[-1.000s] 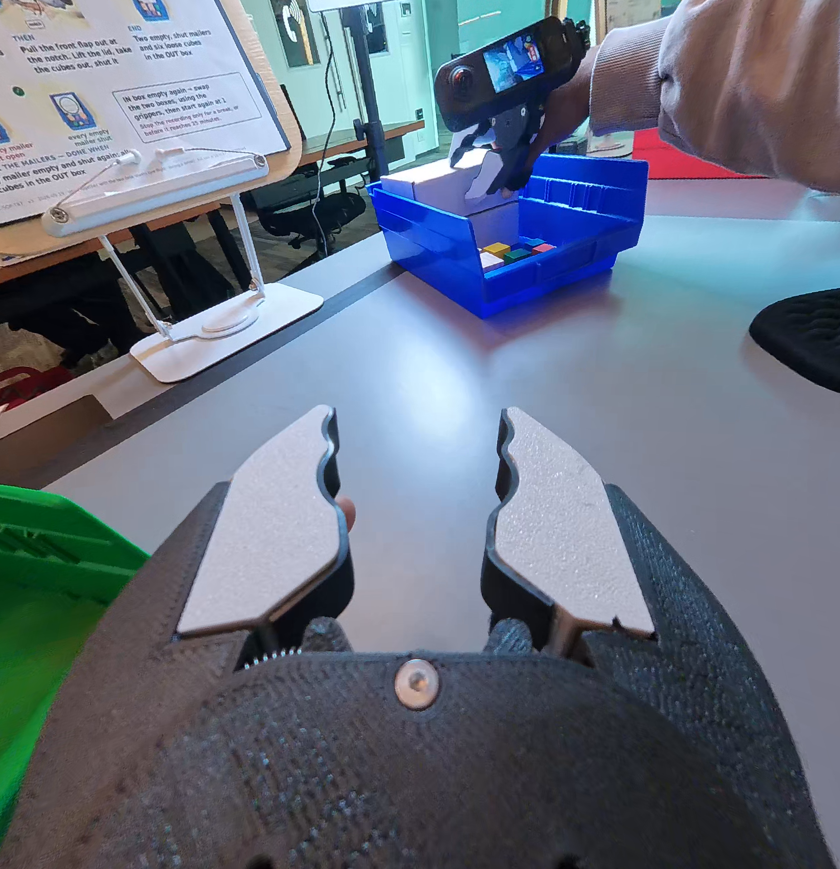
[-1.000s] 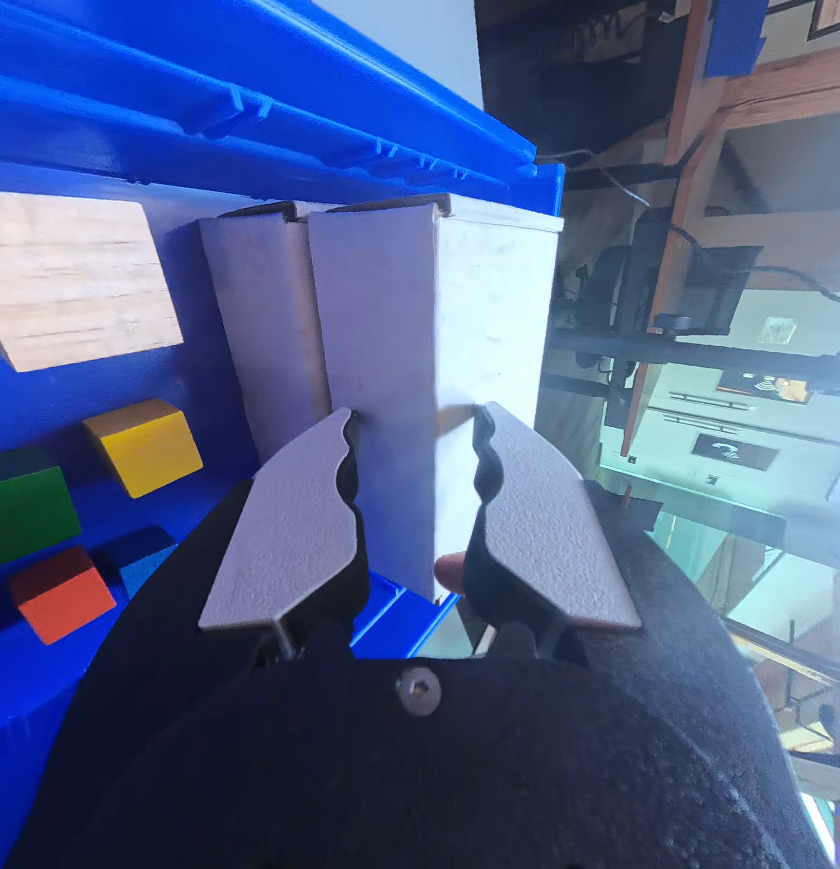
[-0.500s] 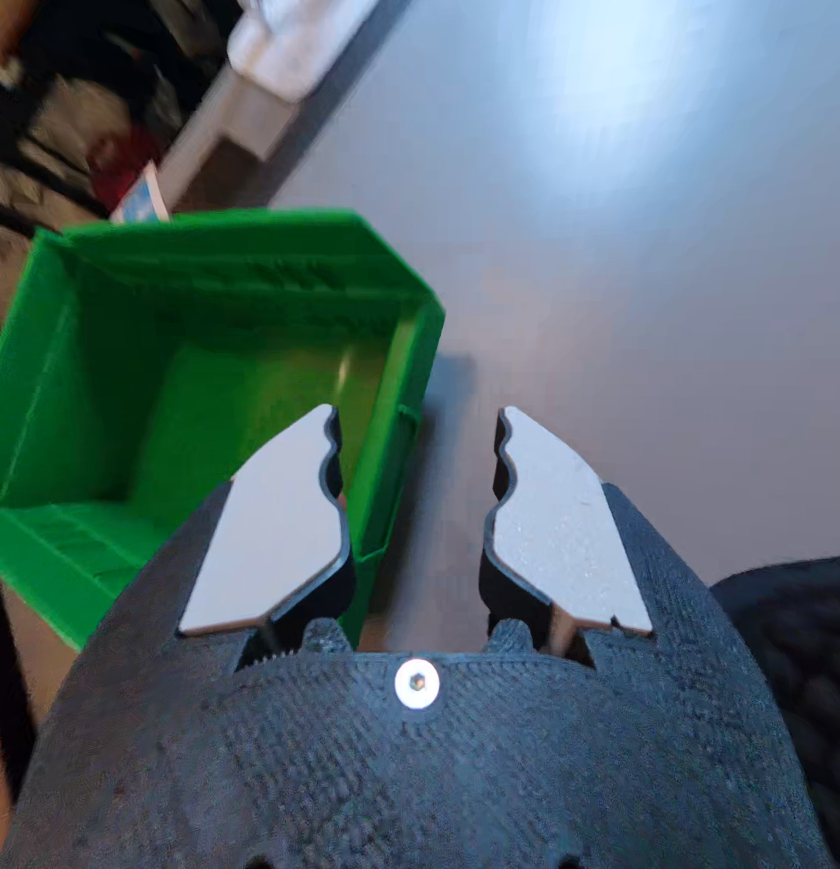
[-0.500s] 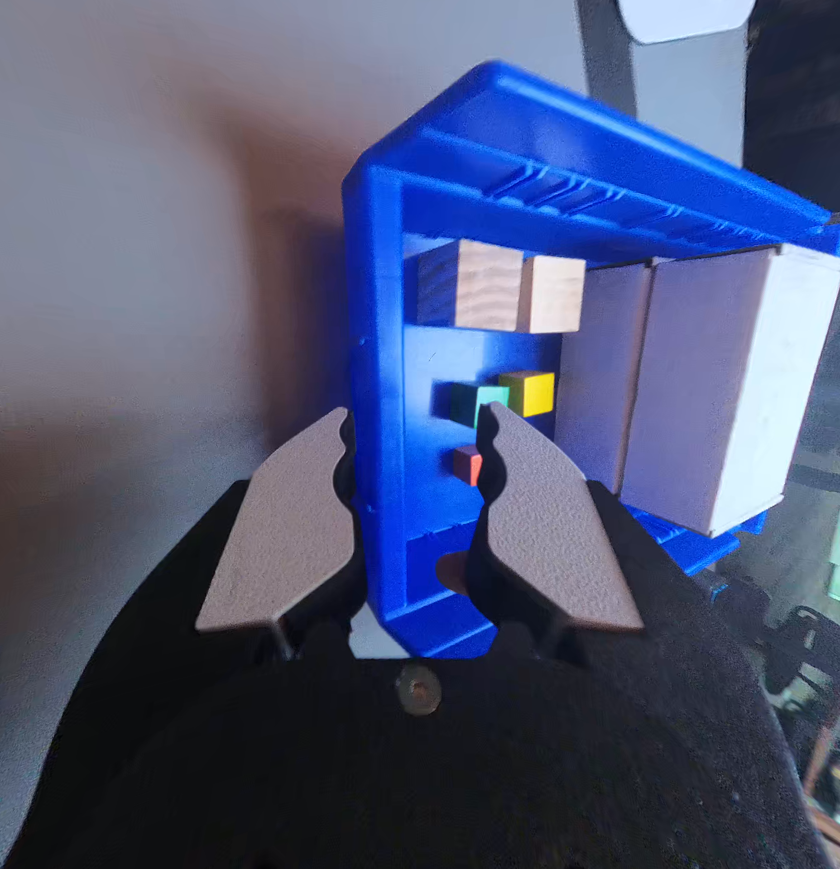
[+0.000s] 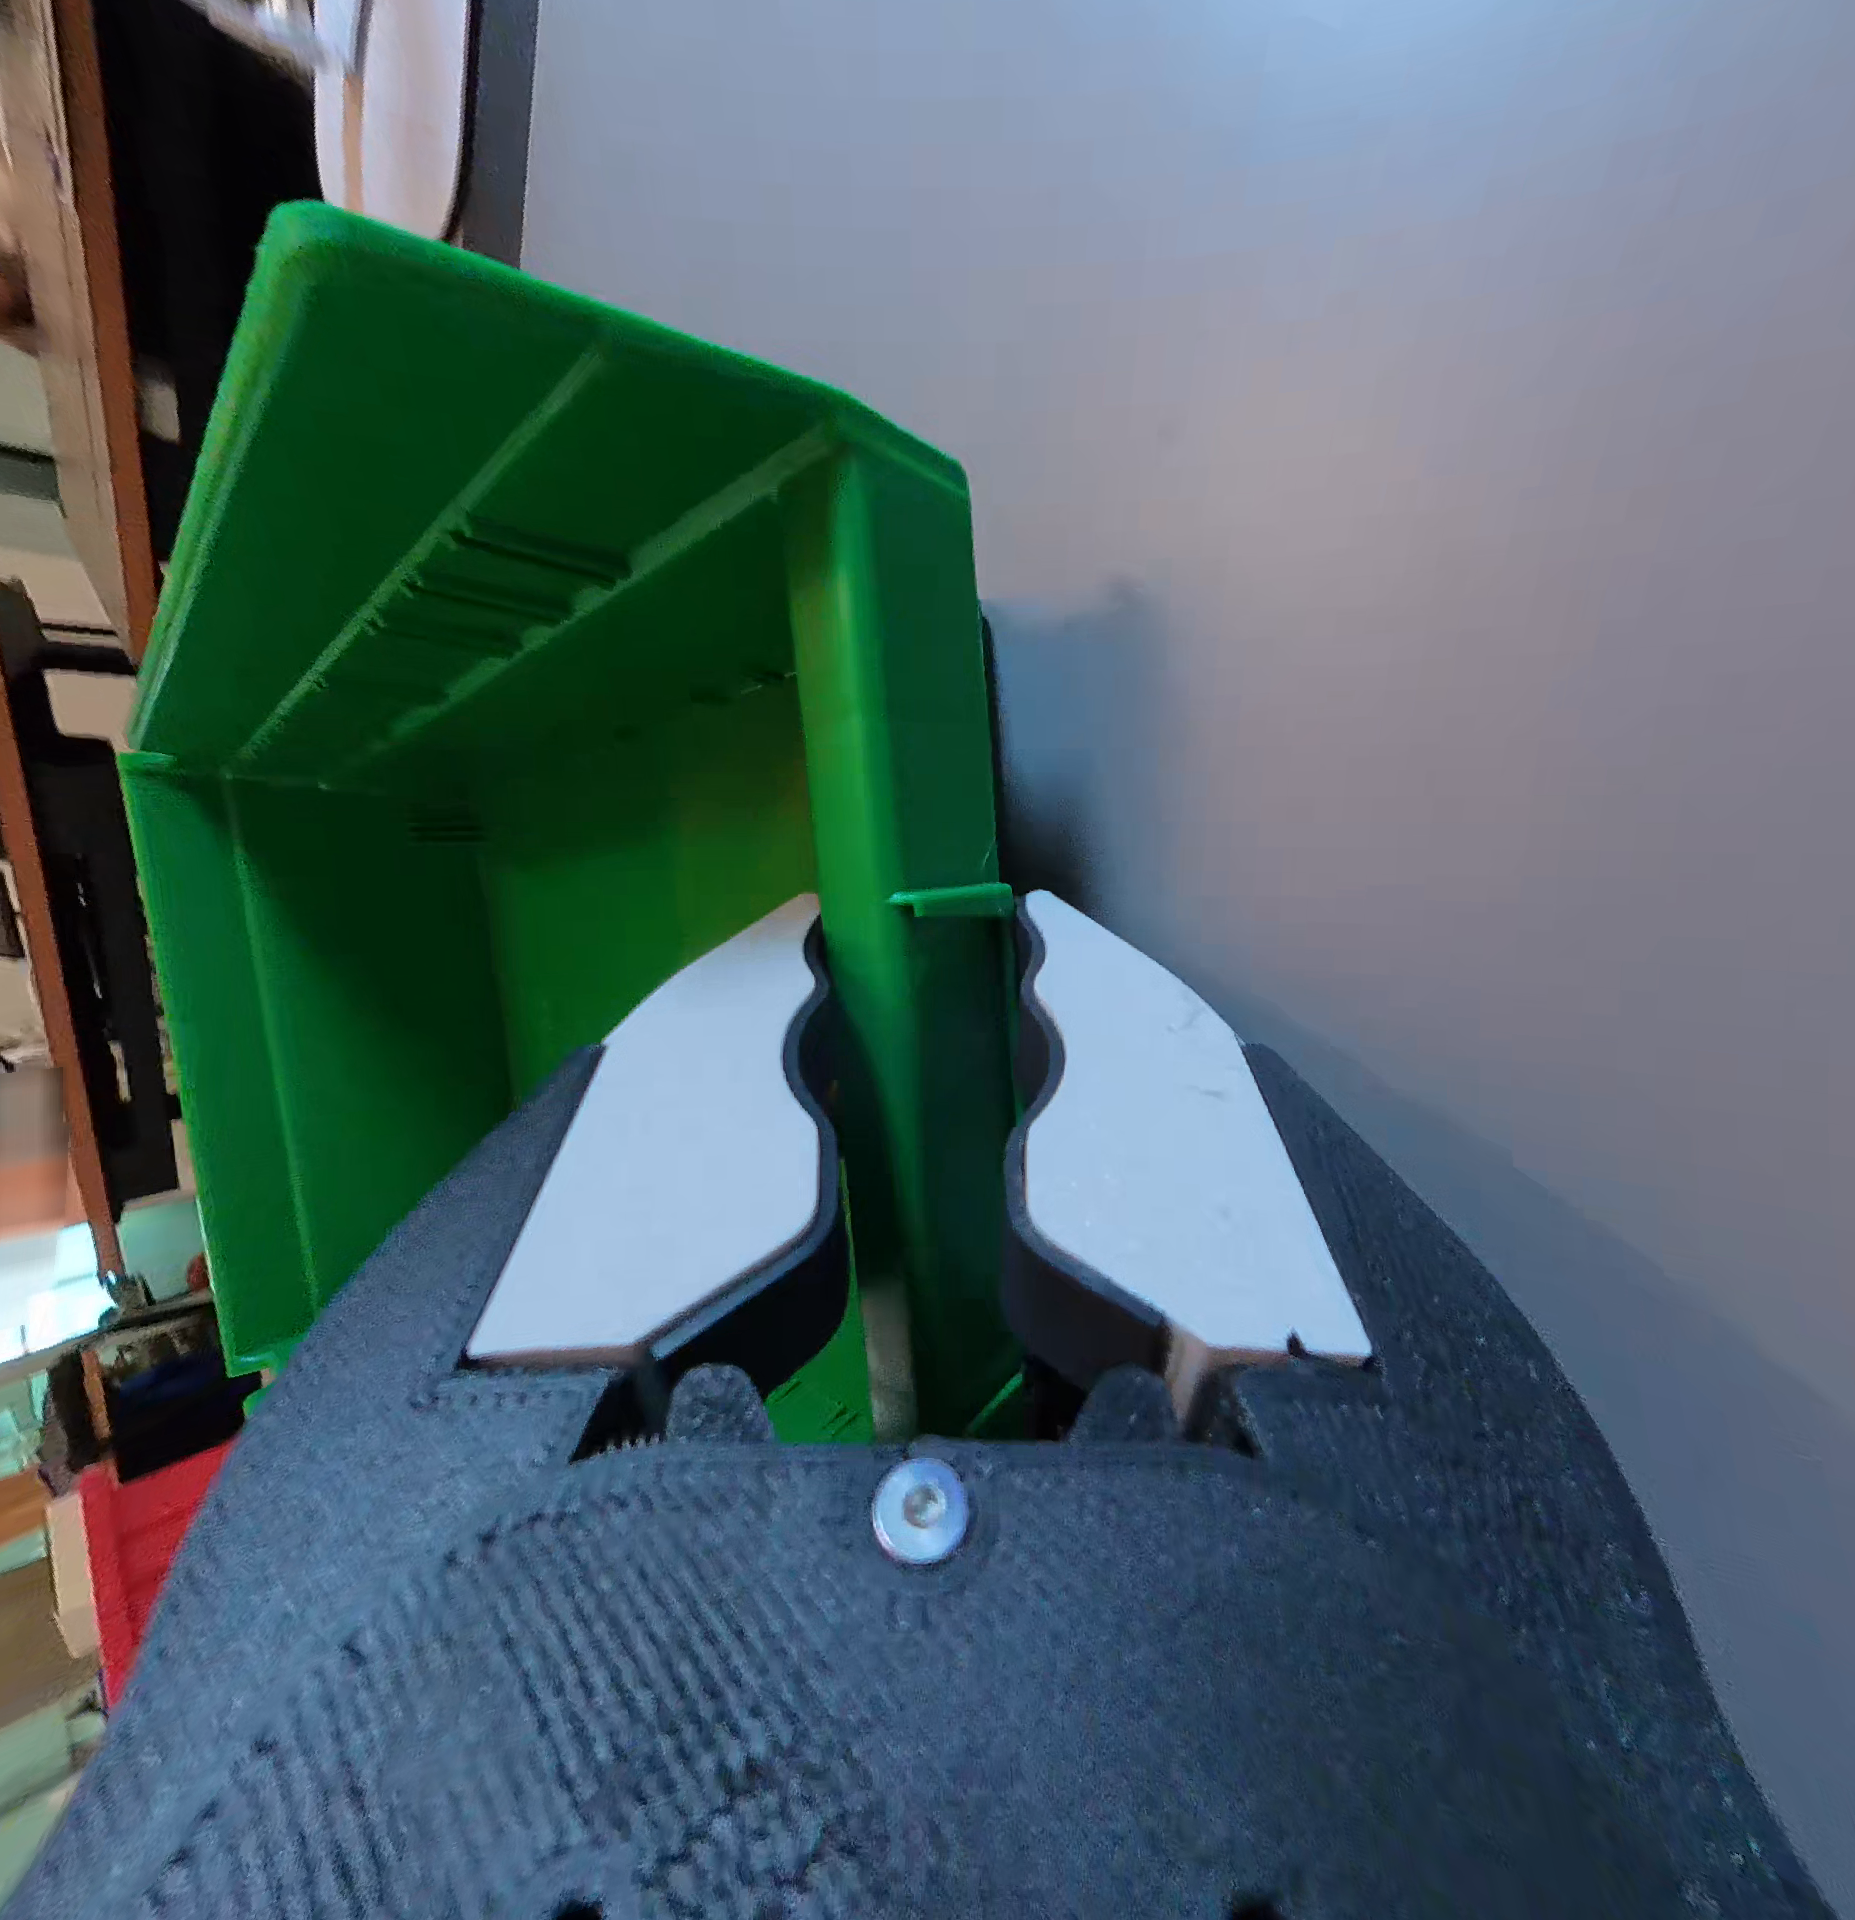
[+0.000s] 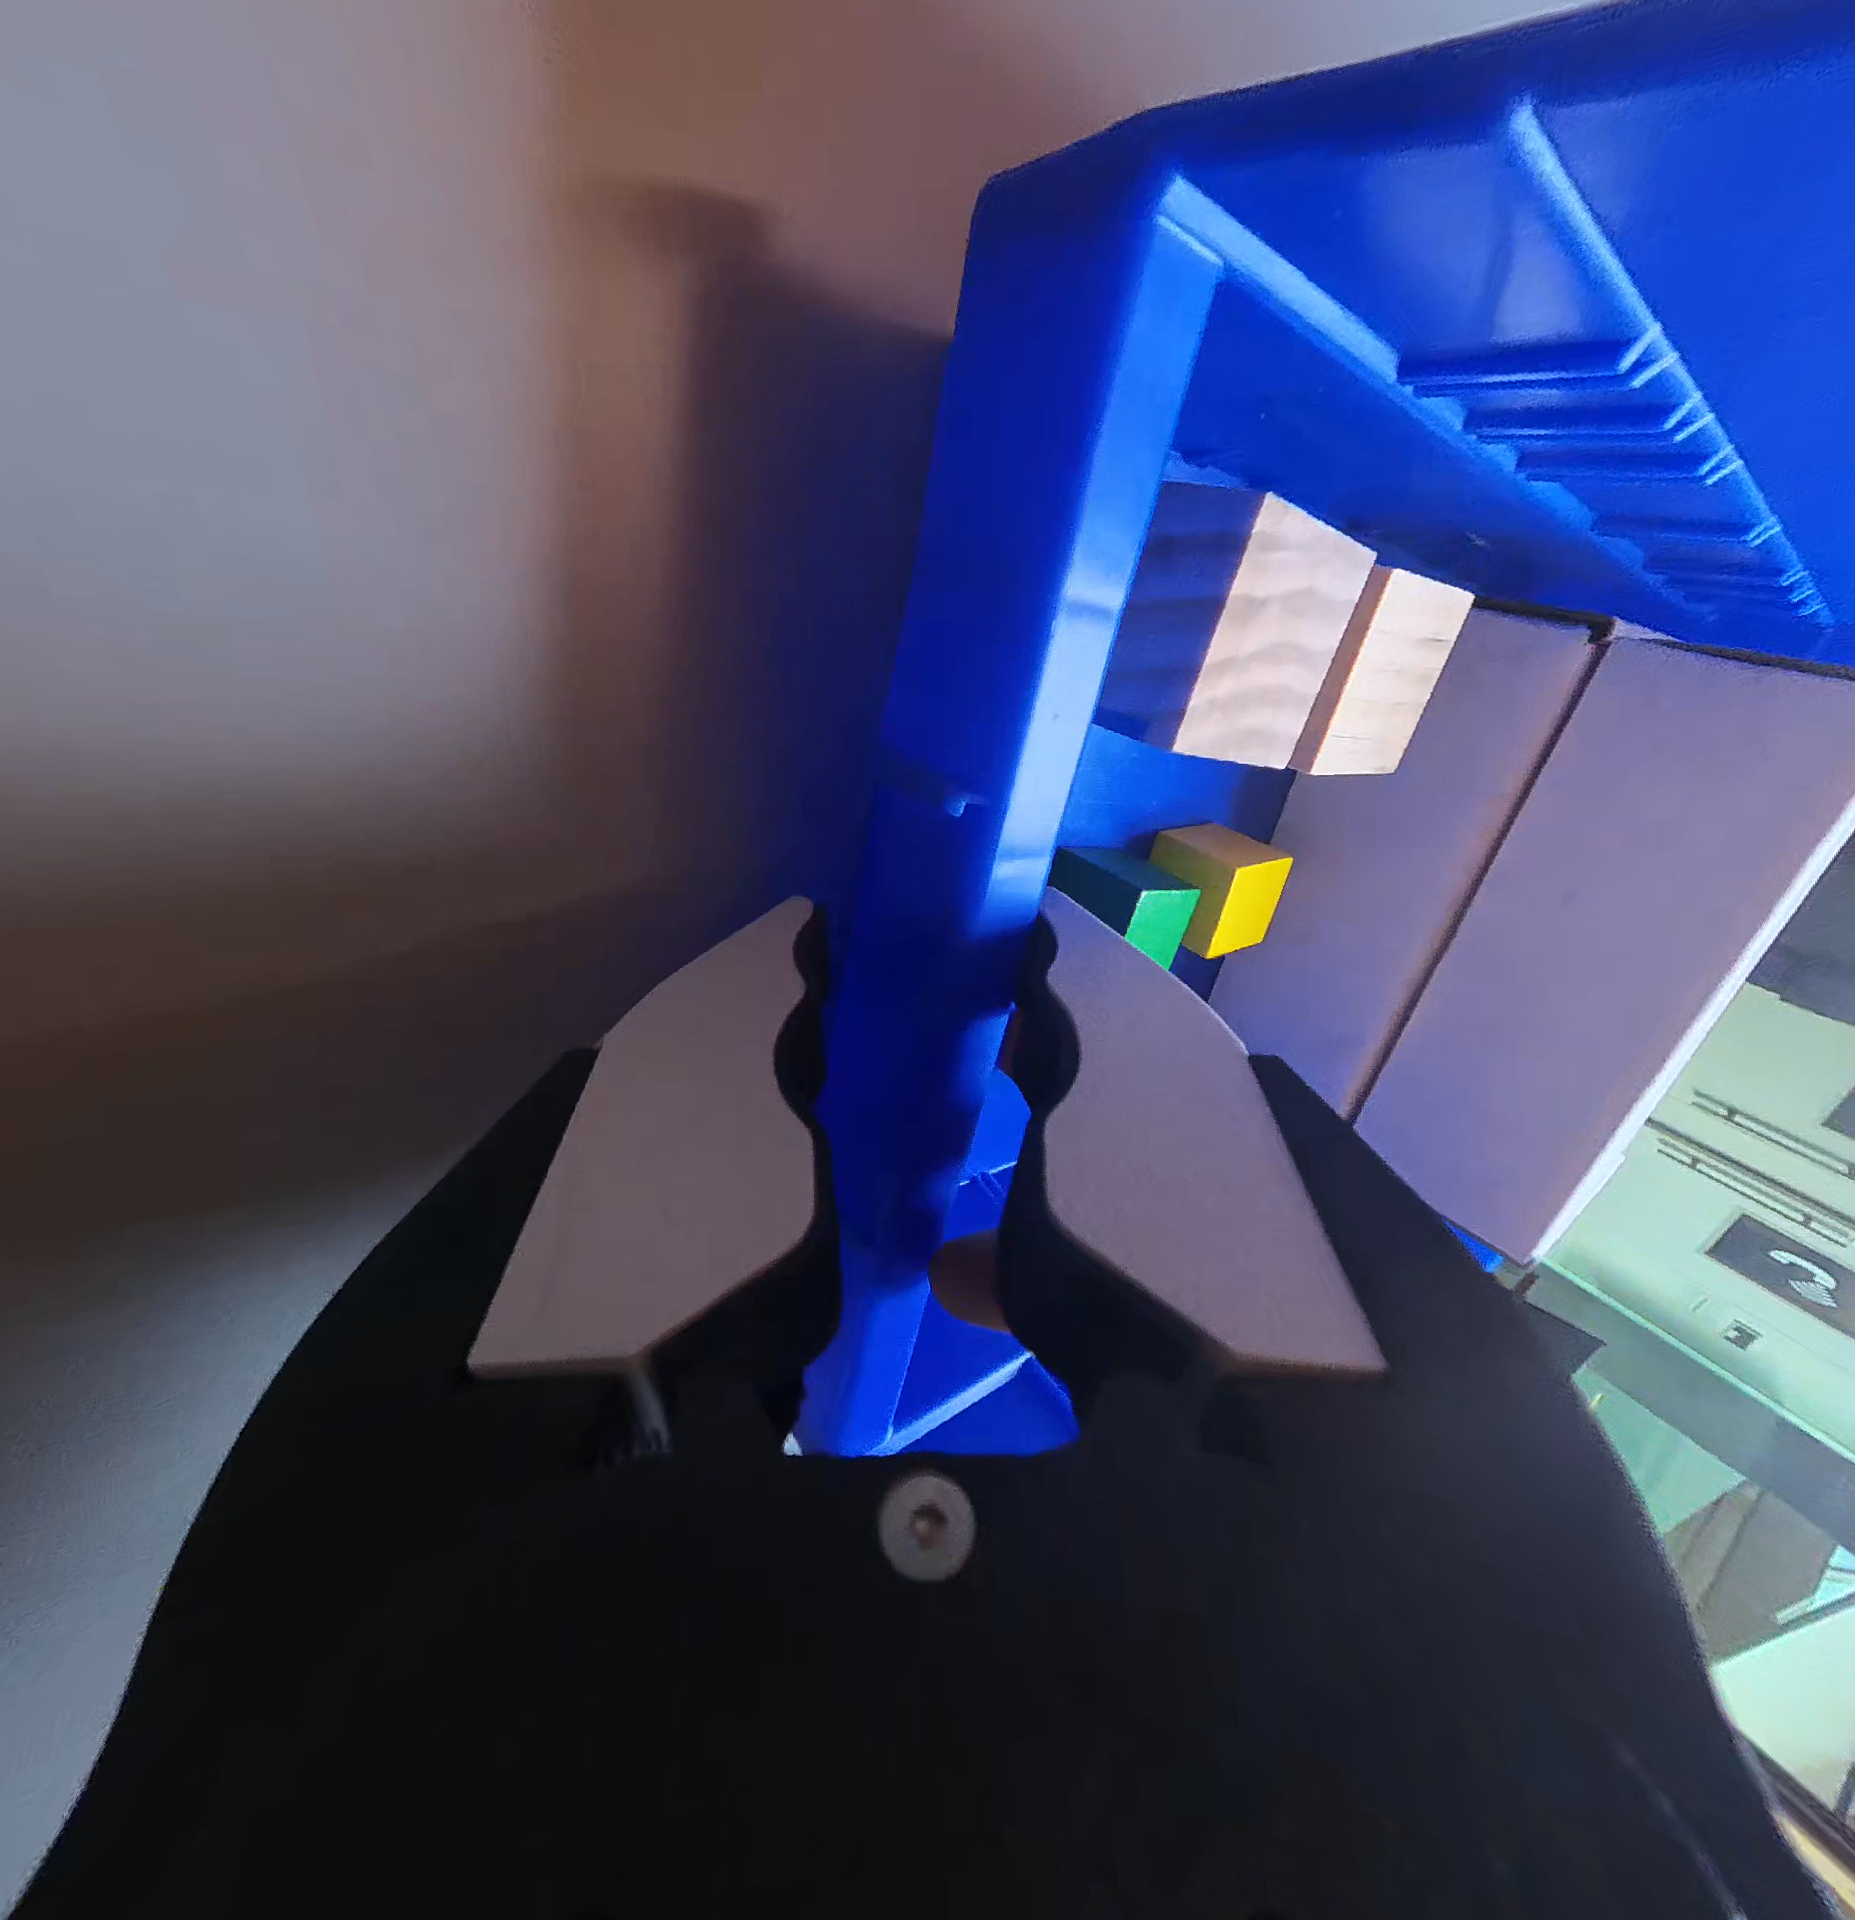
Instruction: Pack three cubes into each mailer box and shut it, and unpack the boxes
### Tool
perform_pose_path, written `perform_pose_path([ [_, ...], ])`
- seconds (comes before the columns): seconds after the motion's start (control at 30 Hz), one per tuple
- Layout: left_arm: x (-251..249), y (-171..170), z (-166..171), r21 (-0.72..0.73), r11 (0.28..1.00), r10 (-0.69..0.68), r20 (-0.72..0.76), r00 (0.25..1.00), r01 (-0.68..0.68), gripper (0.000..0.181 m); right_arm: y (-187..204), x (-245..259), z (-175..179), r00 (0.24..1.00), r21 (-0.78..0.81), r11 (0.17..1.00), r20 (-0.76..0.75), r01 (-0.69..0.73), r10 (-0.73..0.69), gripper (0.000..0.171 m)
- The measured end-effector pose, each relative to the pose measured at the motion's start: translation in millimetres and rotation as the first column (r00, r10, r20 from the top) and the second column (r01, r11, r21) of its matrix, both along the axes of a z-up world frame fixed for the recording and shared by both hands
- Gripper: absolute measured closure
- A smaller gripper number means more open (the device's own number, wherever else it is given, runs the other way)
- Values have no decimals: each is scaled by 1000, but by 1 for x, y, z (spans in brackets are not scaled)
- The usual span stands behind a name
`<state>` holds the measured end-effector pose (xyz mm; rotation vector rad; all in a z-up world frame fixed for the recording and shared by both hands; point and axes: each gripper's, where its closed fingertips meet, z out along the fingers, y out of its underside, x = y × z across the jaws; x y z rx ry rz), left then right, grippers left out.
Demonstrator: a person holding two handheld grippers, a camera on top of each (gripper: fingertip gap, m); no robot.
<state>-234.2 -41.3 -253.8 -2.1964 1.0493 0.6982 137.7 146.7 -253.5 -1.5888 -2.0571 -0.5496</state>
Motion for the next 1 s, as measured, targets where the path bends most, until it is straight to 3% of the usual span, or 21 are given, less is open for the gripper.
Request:
perform_pose_path([
  [0.33, 137, 29, 0, 20, 920, -391, -14, 920, 391, 150, -94, -23, 2, 973, 102, 969, -35, -224, 229, 138],
  [0.47, 160, 50, 4, 70, 866, -495, -30, 869, 495, 148, -133, -41, 16, 934, 139, 956, -214, -259, 285, 130],
  [0.57, 157, 51, 13, 134, 885, -455, 41, 890, 446, 140, -157, -43, 51, 826, 57, 983, -534, -177, 180, 127],
  [0.67, 164, 36, 39, 240, 912, -390, 260, 883, 333, 135, -161, -18, 90, 550, -120, 991, -832, -53, -72, 127],
  [0.77, 193, 14, 70, 315, 936, -323, 588, 742, 158, 138, -134, 40, 113, 224, -202, 964, -945, 172, -238, 125],
  [0.83, 212, 6, 79, 277, 961, -232, 754, 614, 23, 142, -118, 73, 109, 99, -262, 924, -949, 278, -299, 122],
  [0.9, 229, 8, 76, 206, 975, -136, 843, 520, -79, 140, -108, 80, 98, 87, -325, 897, -927, 301, -366, 117],
  [1.0, 241, 27, 71, 219, 957, -82, 835, 544, -191, 133, -95, 66, 81, 193, -362, 884, -883, 296, -427, 121],
])
